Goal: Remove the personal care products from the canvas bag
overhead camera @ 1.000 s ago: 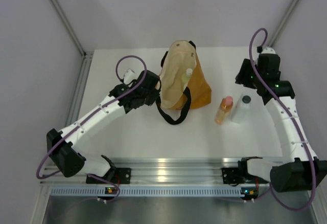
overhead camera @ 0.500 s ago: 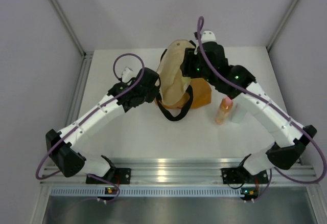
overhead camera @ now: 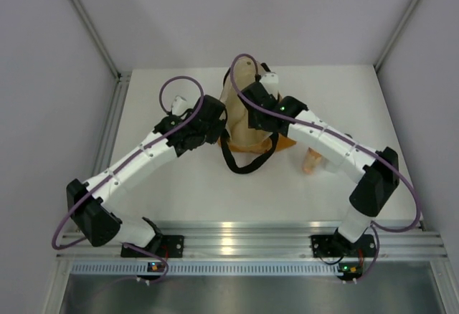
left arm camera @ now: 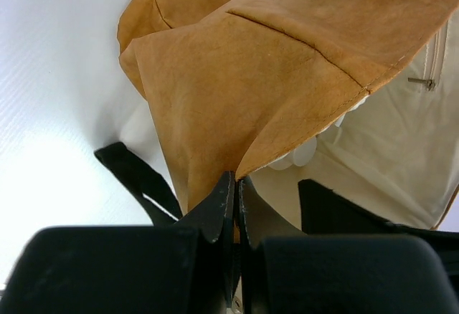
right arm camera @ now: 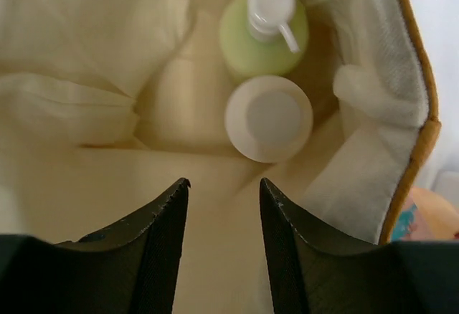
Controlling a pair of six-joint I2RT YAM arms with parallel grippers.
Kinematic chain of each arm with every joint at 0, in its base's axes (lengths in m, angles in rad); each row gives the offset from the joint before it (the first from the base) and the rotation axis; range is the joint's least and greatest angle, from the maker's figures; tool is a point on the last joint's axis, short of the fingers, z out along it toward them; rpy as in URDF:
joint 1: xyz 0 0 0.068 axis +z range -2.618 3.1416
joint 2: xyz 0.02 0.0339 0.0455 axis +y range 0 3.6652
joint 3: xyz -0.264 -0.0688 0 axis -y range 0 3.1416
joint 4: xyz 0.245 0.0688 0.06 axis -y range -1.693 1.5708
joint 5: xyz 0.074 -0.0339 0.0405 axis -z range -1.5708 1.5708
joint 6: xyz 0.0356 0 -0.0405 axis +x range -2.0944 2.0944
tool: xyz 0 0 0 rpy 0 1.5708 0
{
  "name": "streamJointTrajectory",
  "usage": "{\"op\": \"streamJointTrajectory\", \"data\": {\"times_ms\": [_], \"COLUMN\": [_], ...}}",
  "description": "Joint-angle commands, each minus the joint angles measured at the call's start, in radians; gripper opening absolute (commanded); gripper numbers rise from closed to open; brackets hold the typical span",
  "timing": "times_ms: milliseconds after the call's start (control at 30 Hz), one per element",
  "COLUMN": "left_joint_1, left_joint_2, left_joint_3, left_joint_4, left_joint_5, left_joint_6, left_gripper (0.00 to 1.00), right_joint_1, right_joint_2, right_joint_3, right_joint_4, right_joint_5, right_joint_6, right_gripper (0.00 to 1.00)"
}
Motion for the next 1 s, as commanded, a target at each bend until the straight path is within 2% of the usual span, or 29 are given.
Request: {"op": "streamJointTrajectory", "data": {"times_ms": [0,100,300,600,967], "left_joint_1": [0.001,0.001,0.001,0.001,0.0], "left_joint_2": [0.003,0.009,0.033,0.055,0.078], "left_joint_3": [-0.025,-0.035,-0.038,-0.052,-0.052], "left_joint_4": [0.012,0.014,0.014,0.014,0.029], "left_joint_5": [-0.032,-0.032,-0.023,-0.017,-0.011], "left_joint_6": [-0.015,-0.023,-0.025,-0.026,-0.002], "left_gripper": [0.0,0.0,0.0,0.0,0.0], "right_joint_1": [-0.017,-0.035,-0.098,-0.195,-0.218], "right_joint_2": [-0.095,-0.109,-0.051,0.069,0.198], "right_joint_3": [-0.063,-0.101,-0.051,0.11,0.212], "right_joint_4": [-0.048,-0.043,-0.022,0.026,0.081], "right_joint_5": [0.076,0.06,-0.002,-0.133,-0.084], "right_joint_6": [0.043,0.017,-0.118,-0.334,-0.48], "right_gripper": [0.45,0.53,0.54,0.56,0.57]}}
